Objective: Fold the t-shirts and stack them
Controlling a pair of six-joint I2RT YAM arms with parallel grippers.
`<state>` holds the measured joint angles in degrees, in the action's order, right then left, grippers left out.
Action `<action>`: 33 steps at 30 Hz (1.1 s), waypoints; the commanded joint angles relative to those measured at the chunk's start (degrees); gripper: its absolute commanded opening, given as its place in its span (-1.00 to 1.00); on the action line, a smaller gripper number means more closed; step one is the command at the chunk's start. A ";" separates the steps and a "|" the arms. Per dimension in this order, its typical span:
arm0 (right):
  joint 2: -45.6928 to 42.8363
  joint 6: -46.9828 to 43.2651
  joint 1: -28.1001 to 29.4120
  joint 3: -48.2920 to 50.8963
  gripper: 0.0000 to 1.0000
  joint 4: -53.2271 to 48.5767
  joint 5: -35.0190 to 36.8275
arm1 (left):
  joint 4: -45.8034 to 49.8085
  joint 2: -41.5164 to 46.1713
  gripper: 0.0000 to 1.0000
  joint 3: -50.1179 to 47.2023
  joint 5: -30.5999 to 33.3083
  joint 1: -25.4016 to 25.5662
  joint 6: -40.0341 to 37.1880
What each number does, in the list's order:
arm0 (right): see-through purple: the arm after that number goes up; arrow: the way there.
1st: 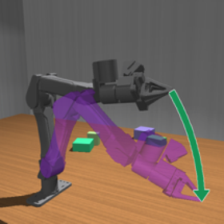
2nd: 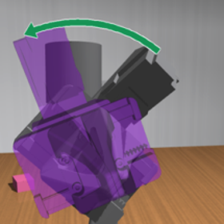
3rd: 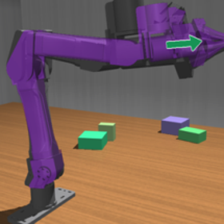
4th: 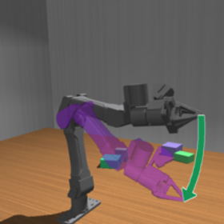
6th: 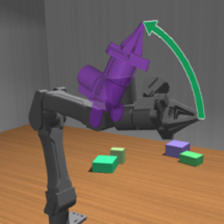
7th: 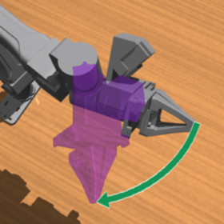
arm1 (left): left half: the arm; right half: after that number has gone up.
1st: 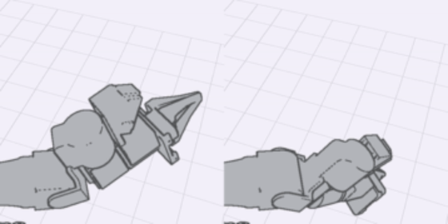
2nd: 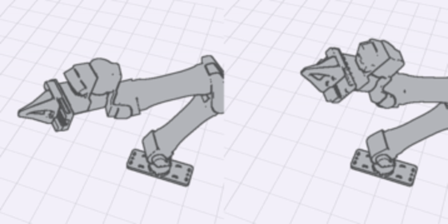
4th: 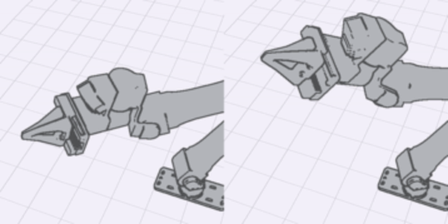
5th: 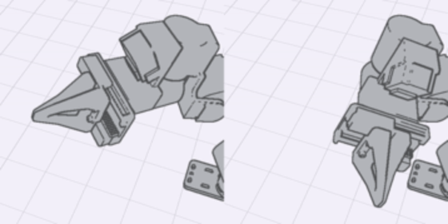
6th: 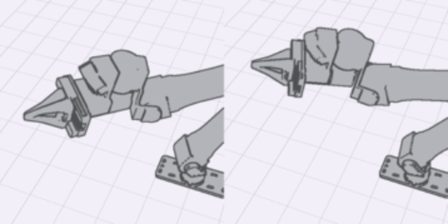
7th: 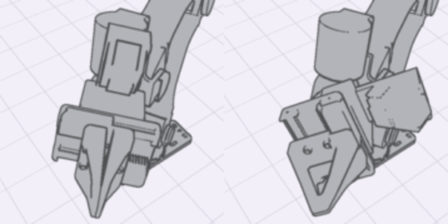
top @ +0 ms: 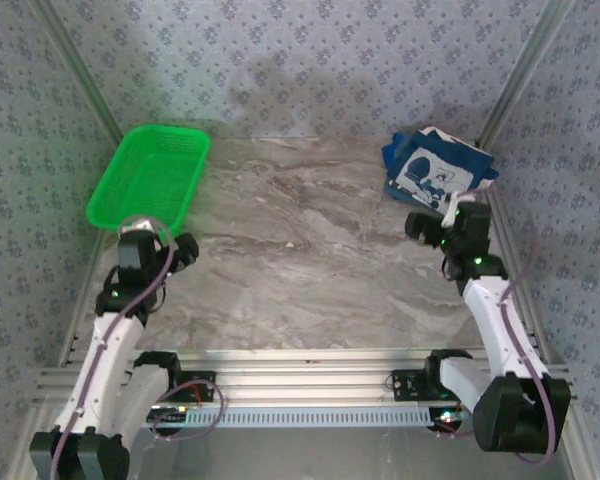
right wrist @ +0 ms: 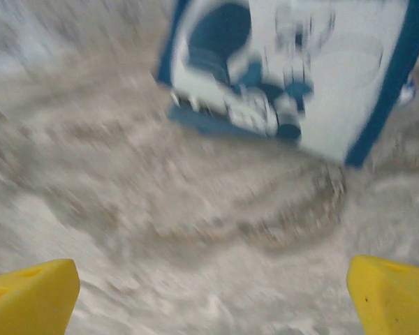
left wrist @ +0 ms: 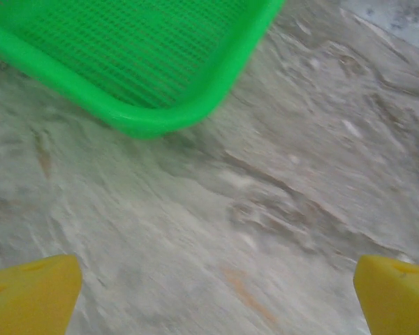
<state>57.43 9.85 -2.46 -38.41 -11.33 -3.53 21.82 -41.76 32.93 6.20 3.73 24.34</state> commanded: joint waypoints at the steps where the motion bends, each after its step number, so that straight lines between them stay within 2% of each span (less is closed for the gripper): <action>1: -0.10 -5.76 -0.28 13.14 1.00 20.45 5.68 | -24.62 3.29 0.99 -11.43 8.24 -0.29 -9.47; 4: 4.99 -5.23 -0.18 19.27 1.00 36.50 8.49 | -38.05 0.06 0.99 -18.24 11.11 -0.28 -13.40; 7: 14.52 -6.95 -0.08 23.41 1.00 55.99 3.02 | -47.73 -8.32 0.99 -21.38 11.93 -0.36 -14.63; 9: 17.71 -10.87 -0.09 18.58 1.00 51.10 0.89 | -57.50 -15.57 0.99 -22.75 10.76 -0.35 -14.65; 11: 24.37 -10.90 -0.86 18.51 1.00 57.67 0.86 | -64.57 -23.44 0.99 -21.22 11.23 -0.75 -15.22; 13: 32.06 -7.96 -2.10 19.72 1.00 68.59 1.36 | -70.08 -30.69 0.99 -18.72 9.28 -2.20 -17.95; 14: 29.99 -8.62 -2.29 18.48 1.00 63.51 1.33 | -67.23 -32.61 1.00 -15.99 6.87 -3.28 -19.07; 15: 28.80 -8.88 -2.21 17.17 1.00 58.05 2.15 | -70.30 -35.90 0.99 -15.32 3.55 -5.03 -19.43; 16: 30.90 -9.01 -1.36 18.01 1.00 63.70 3.52 | -75.49 -40.87 0.99 -15.71 0.85 -6.93 -17.81; 18: 29.34 -9.42 -1.01 16.74 1.00 58.06 4.13 | -79.53 -47.51 0.99 -13.95 -5.48 -7.78 -19.28; 19: 29.95 -9.82 -0.61 16.71 1.00 59.66 4.31 | -70.60 -46.15 0.99 -10.39 -7.16 -7.66 -20.38; 20: 29.72 -10.52 0.13 16.26 1.00 58.33 5.24 | -70.00 -45.97 0.99 -10.11 -6.60 -7.16 -20.75; 21: 29.03 -11.16 0.86 15.42 1.00 56.62 6.33 | -75.14 -47.31 0.99 -11.51 -6.89 -7.47 -20.27; 23: 29.34 -10.87 0.26 15.11 1.00 55.99 4.46 | -70.50 -45.83 0.99 -10.53 -7.12 -7.77 -20.11; 24: 29.16 -10.75 -0.12 15.01 1.00 55.41 3.69 | -72.92 -46.53 0.99 -11.06 -7.06 -7.77 -20.10; 33: 29.34 -10.50 -0.60 15.13 1.00 55.87 2.81 | -71.43 -46.12 0.99 -10.79 -6.99 -7.68 -20.14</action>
